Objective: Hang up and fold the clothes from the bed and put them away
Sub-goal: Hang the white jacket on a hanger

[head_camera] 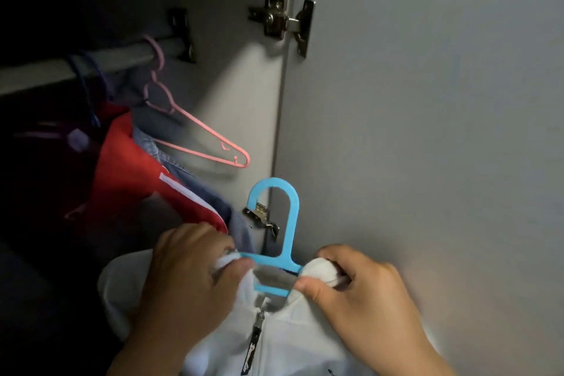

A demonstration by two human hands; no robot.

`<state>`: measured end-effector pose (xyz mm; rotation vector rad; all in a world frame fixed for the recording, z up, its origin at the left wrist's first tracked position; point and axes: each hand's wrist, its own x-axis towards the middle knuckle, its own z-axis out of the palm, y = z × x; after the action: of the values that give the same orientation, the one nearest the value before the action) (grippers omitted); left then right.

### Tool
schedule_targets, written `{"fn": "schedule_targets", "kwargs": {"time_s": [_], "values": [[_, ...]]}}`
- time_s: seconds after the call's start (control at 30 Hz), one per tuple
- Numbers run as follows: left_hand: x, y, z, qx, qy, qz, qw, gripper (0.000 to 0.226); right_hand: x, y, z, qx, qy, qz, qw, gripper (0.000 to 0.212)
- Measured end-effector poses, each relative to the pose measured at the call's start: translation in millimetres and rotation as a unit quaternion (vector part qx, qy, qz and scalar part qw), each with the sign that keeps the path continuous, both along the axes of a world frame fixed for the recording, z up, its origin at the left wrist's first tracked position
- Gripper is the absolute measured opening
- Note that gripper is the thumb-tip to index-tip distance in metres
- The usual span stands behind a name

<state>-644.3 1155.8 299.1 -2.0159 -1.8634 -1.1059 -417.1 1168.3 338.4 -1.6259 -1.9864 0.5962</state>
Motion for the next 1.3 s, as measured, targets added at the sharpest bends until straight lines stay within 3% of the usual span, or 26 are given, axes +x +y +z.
{"fn": "schedule_targets", "kwargs": {"time_s": [0.2, 0.43, 0.6, 0.8, 1.0, 1.2, 1.3], "values": [[-8, -2, -29, 0.114, 0.027, -0.021, 0.993, 0.032, -4, 16, -31, 0.075, -0.015, 0.022, 0.997, 0.052], [2, -28, -49, 0.166, 0.118, 0.056, 0.977, 0.037, 1, 17, -78, 0.208, 0.07, 0.101, 0.971, 0.054], [7, -50, -54, 0.166, 0.131, 0.112, 0.971, 0.038, 0, 18, -100, 0.201, 0.137, 0.155, 0.958, 0.057], [11, -62, -35, 0.164, 0.14, 0.149, 0.965, 0.036, 1, 15, -94, 0.194, 0.148, 0.185, 0.952, 0.057], [7, -63, -6, 0.19, 0.144, 0.2, 0.95, 0.039, -7, 17, -60, 0.228, 0.141, 0.197, 0.943, 0.039], [-8, -62, 36, 0.216, 0.048, 0.209, 0.953, 0.026, 10, 30, -39, 0.289, 0.103, 0.174, 0.936, 0.041], [-2, -45, 46, 0.209, -0.112, 0.198, 0.951, 0.027, 12, 31, -30, 0.276, 0.146, 0.212, 0.926, 0.032]]}}
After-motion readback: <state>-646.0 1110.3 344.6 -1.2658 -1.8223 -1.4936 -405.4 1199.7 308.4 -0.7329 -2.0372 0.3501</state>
